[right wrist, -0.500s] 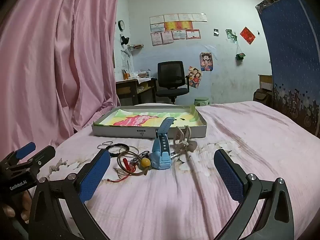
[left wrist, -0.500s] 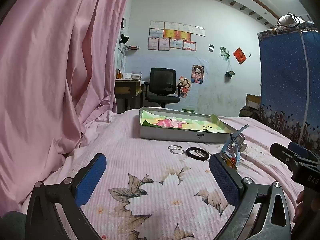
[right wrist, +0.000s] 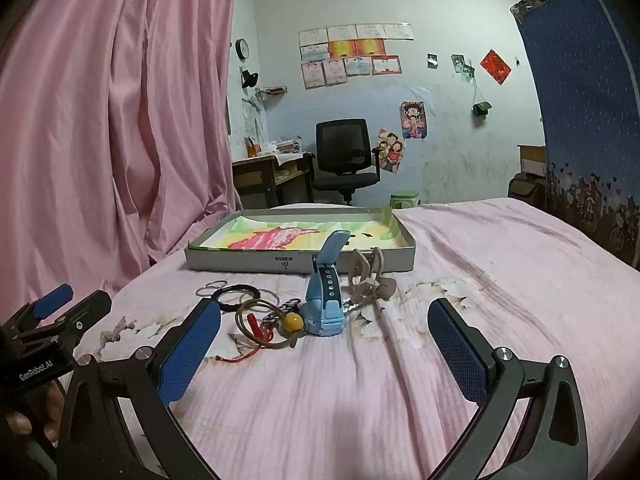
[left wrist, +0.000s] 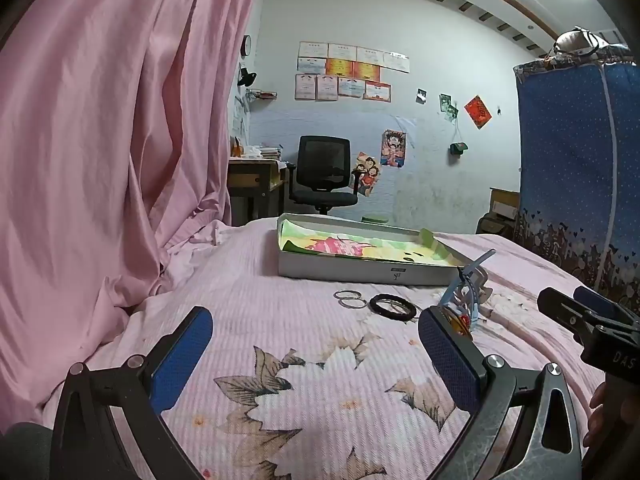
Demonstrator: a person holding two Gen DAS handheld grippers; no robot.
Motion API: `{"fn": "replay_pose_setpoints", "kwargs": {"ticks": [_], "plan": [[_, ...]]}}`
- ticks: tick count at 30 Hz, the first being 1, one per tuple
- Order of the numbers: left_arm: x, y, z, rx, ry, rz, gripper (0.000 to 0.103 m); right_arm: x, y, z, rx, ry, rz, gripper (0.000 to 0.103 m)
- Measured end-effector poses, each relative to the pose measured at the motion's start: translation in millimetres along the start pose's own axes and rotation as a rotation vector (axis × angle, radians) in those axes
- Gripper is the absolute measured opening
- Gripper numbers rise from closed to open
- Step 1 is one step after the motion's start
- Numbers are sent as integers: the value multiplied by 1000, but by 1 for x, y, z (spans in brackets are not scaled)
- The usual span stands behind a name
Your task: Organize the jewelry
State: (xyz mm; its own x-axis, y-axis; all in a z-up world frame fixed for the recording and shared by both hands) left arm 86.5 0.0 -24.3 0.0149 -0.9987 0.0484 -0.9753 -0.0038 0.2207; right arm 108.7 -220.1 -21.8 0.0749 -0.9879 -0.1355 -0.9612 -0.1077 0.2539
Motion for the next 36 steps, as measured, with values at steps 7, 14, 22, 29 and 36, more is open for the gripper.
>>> {"fn": "replay_pose_setpoints", "kwargs": {"ticks": [7, 14, 22, 29, 36], "plan": [[0, 0, 0, 0, 1, 1, 103, -2, -1, 3, -2, -5, 1, 102], [0, 0, 0, 1, 1, 1, 103, -1, -1, 3, -4, -9, 1, 102], [0, 0, 0, 0, 1, 1, 103, -1, -1, 3, -5, -10, 0, 102], [0, 0, 0, 0, 1, 1, 103, -1, -1, 3, -7, -11, 0, 102], [0, 0, 0, 0, 1, 1, 103, 0, -1, 2, -7, -13, 0, 102]]}}
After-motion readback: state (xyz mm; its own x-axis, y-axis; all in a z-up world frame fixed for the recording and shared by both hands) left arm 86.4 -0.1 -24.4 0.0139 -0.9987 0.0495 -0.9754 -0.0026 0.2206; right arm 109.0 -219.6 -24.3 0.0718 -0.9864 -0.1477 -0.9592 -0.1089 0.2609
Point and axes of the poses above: each gripper's, at about its wrist camera, not at the fingertips, and y roughly against the way its jaws point, x to its right, z to its underside, the point moved 9 cm from there along -y, roughly the way its jaws point, and after that the axes turned 3 degrees about x, right-handed, at the moved point
